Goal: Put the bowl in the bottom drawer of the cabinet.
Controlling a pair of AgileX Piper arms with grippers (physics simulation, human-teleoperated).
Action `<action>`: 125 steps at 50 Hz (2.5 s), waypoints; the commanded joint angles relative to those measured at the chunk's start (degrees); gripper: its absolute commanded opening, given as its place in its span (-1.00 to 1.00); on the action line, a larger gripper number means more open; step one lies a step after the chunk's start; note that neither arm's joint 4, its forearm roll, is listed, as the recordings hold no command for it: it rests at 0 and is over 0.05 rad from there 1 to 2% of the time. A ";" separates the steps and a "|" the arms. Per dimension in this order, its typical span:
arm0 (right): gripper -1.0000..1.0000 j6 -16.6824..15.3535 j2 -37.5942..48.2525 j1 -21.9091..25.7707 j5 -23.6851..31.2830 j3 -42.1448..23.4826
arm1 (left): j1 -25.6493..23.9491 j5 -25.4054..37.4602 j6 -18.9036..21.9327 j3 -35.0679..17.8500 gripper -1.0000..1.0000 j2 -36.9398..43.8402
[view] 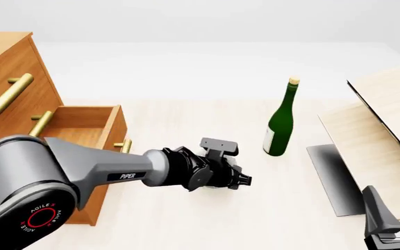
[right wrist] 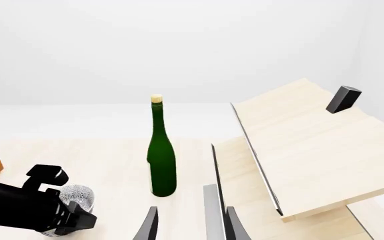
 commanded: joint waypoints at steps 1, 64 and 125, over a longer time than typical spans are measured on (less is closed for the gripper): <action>1.00 0.00 0.01 0.00 0.00 0.00 | -1.33 -0.89 -0.40 0.91 -1.00 0.24; 1.00 -0.01 0.10 -0.33 -0.01 -0.09 | 3.79 -2.00 8.70 7.61 -1.00 -20.05; 1.00 -0.01 0.01 -0.33 0.00 0.00 | 17.38 -0.16 13.59 20.38 -1.00 -45.12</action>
